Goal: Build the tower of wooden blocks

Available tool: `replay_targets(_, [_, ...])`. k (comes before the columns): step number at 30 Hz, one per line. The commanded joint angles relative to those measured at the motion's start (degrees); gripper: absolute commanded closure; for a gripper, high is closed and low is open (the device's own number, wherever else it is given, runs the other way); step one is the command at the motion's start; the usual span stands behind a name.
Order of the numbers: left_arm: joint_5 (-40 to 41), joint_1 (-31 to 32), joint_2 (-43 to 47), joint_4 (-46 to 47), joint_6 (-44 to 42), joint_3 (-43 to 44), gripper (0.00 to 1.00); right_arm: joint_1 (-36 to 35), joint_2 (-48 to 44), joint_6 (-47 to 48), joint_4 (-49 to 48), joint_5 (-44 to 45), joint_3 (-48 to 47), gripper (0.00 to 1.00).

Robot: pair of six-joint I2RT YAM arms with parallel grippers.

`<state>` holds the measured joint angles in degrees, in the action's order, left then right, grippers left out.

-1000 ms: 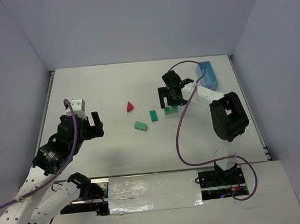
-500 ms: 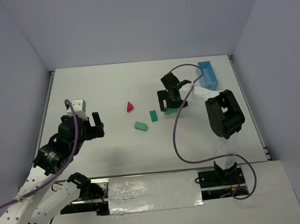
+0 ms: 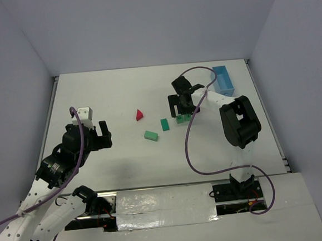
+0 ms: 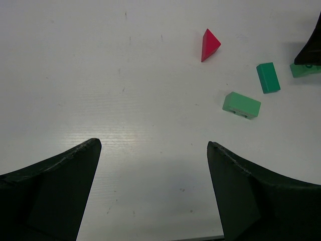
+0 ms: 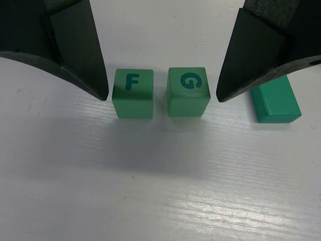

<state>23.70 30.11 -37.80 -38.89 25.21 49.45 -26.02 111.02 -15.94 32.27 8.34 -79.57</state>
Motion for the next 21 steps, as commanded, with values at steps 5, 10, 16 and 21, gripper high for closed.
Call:
replay_targets(5, [-0.15,0.30,0.10,2.24,-1.48,0.12,0.00,-0.61,0.25,0.13,0.78,0.80,-1.38,0.06])
replay_targets(10, [-0.15,0.21,0.18,2.16,-1.48,0.12,0.00,-0.61,0.34,0.12,1.04,0.71,-1.38,0.09])
replay_targets(16, [-0.15,0.21,0.36,2.24,-1.39,0.12,0.00,-0.70,0.34,-0.23,1.30,1.33,-1.29,0.12])
replay_targets(21, [-0.15,0.22,0.36,2.24,-1.48,0.12,0.01,-0.96,-0.02,-0.58,1.30,1.86,-0.76,0.13])
